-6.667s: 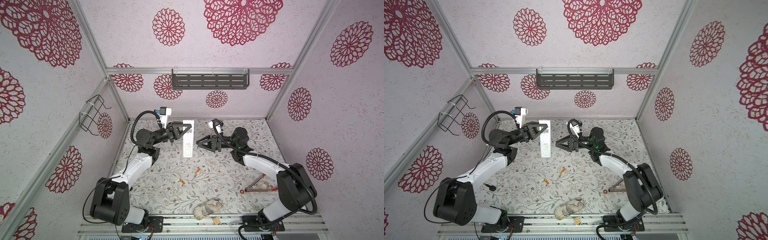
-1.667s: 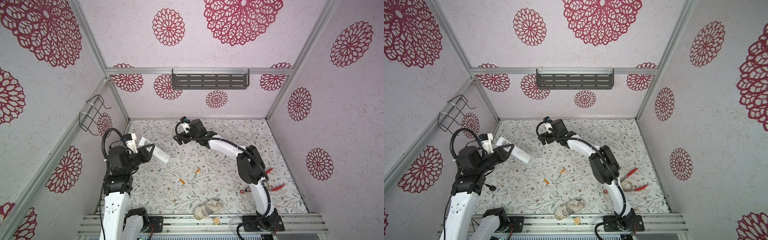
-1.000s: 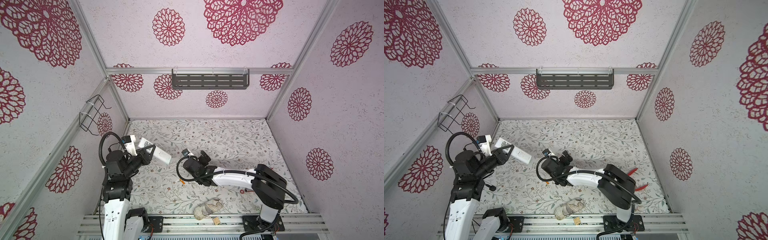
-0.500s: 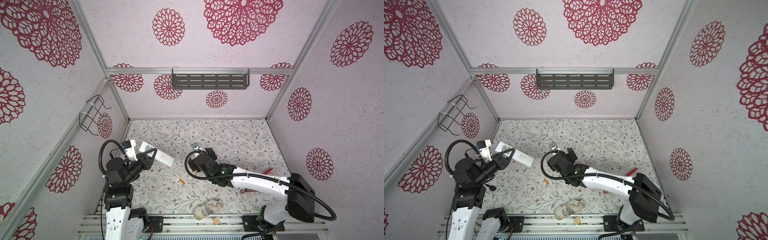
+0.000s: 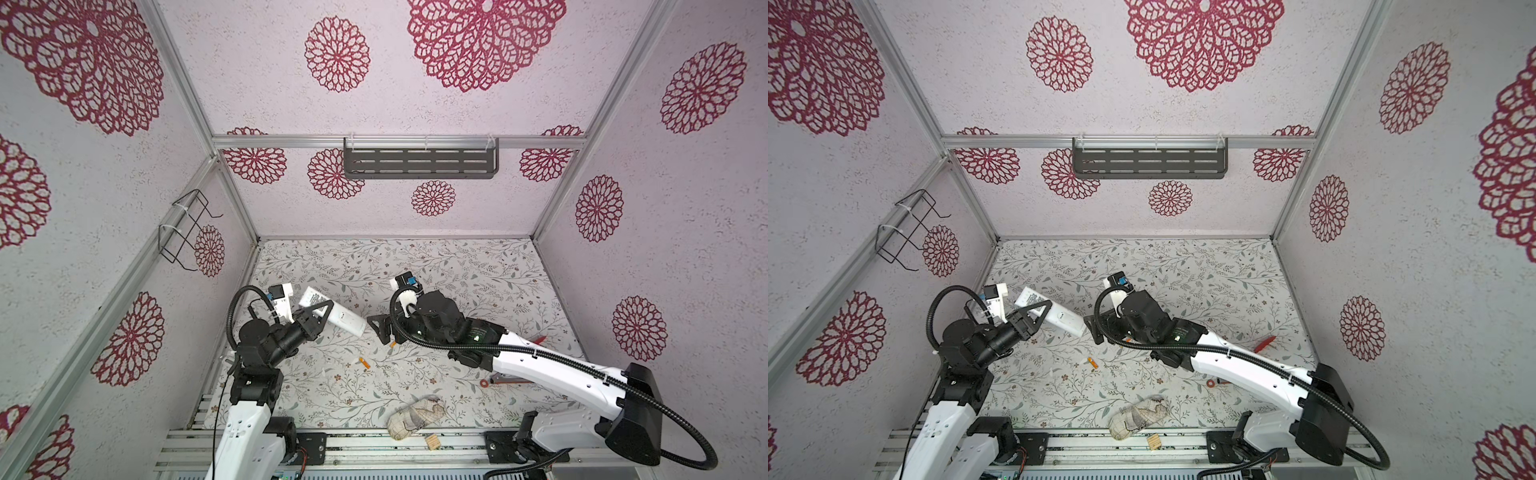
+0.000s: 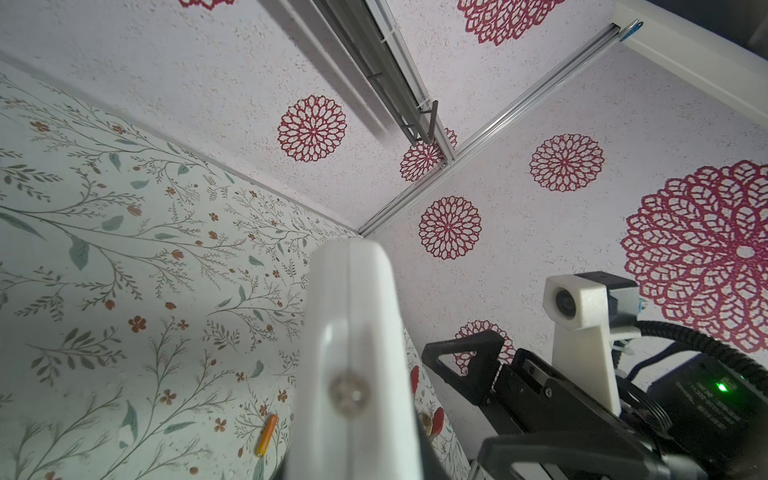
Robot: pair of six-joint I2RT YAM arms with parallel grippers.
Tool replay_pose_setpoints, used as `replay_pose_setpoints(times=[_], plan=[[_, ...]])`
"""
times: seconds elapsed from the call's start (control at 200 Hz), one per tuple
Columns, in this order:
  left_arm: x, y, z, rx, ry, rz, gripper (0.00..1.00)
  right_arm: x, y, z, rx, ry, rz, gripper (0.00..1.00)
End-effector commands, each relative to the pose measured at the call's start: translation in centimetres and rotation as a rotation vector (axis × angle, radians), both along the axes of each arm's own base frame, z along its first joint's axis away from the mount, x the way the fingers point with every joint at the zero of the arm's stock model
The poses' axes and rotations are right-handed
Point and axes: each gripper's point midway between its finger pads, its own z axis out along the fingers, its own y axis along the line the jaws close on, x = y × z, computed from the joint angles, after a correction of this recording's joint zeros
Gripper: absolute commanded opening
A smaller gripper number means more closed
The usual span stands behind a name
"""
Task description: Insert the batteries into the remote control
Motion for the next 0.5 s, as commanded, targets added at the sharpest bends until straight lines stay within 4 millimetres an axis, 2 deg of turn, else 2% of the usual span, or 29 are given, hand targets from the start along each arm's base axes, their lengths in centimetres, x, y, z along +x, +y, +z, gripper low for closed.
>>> replay_pose_setpoints(times=[0.0,0.31,0.495], plan=[[0.0,-0.4,2.7,-0.036,-0.127,-0.027,0.0,-0.5,1.5,2.7,0.119,0.067,0.043,0.99],[0.4,-0.1,3.3,-0.083,-0.19,-0.02,0.0,1.5,4.5,1.5,0.148,0.152,0.046,0.99],[0.5,0.0,3.2,-0.101,-0.187,-0.021,0.0,2.6,5.5,1.4,0.217,0.185,0.06,0.99]])
